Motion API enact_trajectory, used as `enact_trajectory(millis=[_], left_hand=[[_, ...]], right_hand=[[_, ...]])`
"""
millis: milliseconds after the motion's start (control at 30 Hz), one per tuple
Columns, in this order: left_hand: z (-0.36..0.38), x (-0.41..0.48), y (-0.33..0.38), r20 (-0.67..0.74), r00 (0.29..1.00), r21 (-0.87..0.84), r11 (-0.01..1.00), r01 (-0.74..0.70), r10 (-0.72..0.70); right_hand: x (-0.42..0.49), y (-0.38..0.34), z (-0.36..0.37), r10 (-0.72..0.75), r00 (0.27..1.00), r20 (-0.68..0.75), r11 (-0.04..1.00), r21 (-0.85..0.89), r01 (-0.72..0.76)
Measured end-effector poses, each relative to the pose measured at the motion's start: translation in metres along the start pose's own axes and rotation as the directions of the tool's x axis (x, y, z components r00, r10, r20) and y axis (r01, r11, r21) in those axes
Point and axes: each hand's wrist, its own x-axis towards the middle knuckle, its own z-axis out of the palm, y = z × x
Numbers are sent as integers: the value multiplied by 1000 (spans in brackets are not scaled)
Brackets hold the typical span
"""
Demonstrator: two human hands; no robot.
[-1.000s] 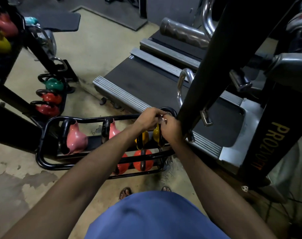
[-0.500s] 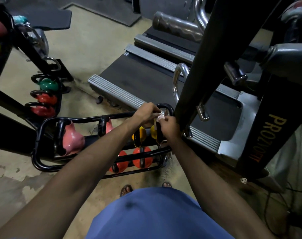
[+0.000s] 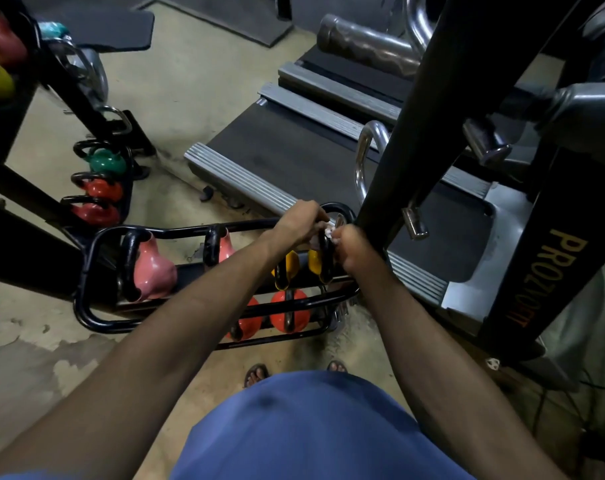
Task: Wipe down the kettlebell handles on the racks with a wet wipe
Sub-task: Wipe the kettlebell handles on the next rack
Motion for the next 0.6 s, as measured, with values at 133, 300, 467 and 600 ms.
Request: enact_trajectory(millis=[133,300,467,600], left_hand=[[1,-2,-3,3,1000,-27,1000,9,-9],[5,-5,0,-46,999,8,1000,-4,4],[4,-6,1,-54,998,-28,999,-23,21],[6,-5,-3,-45,999,-133,991,5,-11]], right_hand=[[9,6,6,27,1000,3,990,136,-27],[-12,7,6,16,1000,27,989,149,-20],[-11,18,3,-148,989,-6,973,-178,145],[-27,79,-6,-742,669,53,524,-576,627]])
